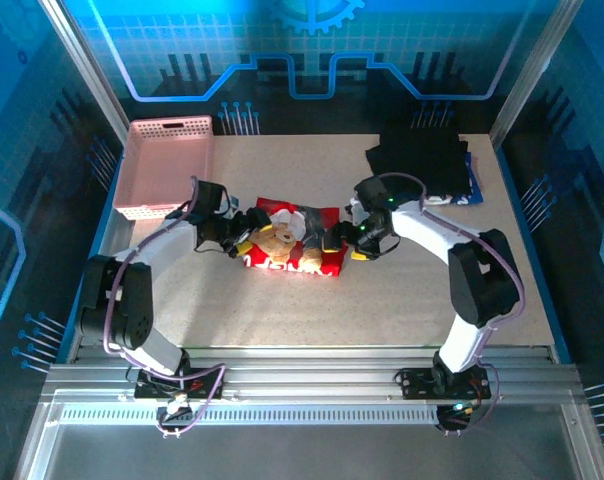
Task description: Fold and stack the t-shirts
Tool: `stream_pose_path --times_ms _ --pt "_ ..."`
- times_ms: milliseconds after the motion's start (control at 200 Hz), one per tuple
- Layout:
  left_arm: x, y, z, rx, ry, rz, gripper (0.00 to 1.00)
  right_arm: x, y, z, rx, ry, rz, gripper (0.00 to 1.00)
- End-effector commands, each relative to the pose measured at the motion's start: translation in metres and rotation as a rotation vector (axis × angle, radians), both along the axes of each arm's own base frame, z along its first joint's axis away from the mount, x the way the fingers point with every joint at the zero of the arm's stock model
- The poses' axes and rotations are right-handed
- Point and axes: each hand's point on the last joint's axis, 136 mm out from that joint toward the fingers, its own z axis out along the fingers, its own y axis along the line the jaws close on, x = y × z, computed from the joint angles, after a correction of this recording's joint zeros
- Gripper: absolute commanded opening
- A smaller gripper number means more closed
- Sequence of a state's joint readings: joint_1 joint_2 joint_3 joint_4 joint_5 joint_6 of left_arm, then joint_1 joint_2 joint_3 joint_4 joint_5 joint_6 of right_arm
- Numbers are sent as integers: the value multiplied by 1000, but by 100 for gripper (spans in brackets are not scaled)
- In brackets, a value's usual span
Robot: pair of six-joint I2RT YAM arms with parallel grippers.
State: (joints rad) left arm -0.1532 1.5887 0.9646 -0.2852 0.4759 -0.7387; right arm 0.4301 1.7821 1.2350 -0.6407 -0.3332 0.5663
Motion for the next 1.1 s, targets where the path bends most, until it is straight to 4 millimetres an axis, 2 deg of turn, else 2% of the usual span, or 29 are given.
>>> stream_pose_path --times_ms 0,205,285,355,425,475,515,565,655,730,810,940,1096 --pt "1 2 -20 38 -5 -27 83 13 6 -13 -68 -37 15 84" --pt "-20 15 -77 124 176 -11 82 24 14 -47 -161 18 0 84" --pt "-25 17 -89 137 225 -11 81 26 15 -57 -222 33 6 83" --pt "-25 14 -85 119 221 -10 81 27 19 -62 -271 45 25 80" --pt "-19 11 -64 89 173 1 82 28 18 -69 -316 56 29 76" --pt "-13 9 -42 67 132 8 83 30 19 -73 -319 61 22 68" --pt "-7 6 -14 41 77 12 85 33 20 -75 -321 58 12 63" --pt "-2 3 22 16 0 12 92 37 23 -75 -313 49 5 56" --pt "-3 11 84 46 -135 25 97 46 26 -73 -309 26 -4 35" --pt "-11 27 112 95 -203 61 99 57 26 -63 -315 -13 -12 22" --pt "-23 42 122 120 -242 99 99 73 25 -41 -331 -87 -10 12" --pt "-41 56 102 150 -247 124 99 105 18 5 -413 -240 32 1" --pt "-52 57 79 180 -245 86 99 143 -6 55 -558 -402 71 0"
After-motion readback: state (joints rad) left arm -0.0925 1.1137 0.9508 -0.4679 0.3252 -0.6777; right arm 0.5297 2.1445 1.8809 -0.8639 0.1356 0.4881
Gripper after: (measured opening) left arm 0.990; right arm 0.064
